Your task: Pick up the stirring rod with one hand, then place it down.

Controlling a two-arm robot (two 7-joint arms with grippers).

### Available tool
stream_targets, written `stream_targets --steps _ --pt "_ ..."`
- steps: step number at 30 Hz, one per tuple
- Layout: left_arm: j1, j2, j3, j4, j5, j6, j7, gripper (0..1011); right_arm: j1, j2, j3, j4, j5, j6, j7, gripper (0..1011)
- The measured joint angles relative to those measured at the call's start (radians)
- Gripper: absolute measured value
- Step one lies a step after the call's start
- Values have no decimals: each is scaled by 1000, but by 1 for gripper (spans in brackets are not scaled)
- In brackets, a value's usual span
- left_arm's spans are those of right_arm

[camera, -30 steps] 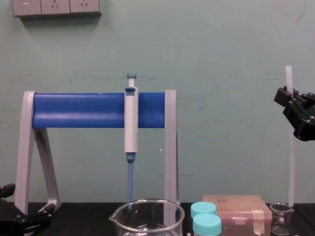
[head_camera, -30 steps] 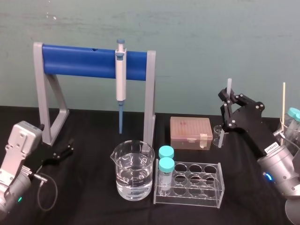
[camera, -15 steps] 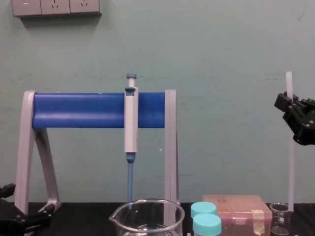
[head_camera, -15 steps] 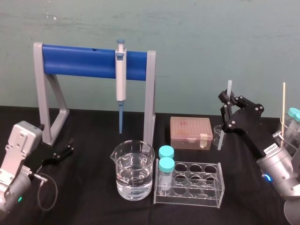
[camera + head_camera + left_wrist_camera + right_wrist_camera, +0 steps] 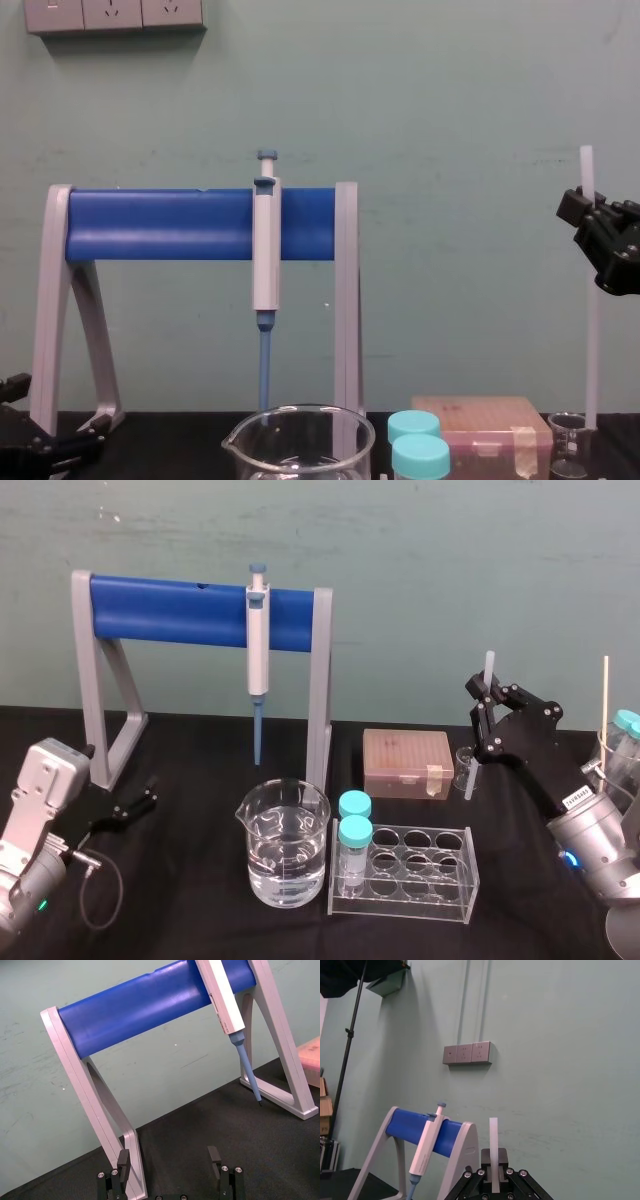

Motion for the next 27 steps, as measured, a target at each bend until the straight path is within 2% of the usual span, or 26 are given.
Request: stream_targets --steps 27 --pt "0 0 0 0 0 0 0 1000 0 1 -1 -1 -1 -4 -2 73"
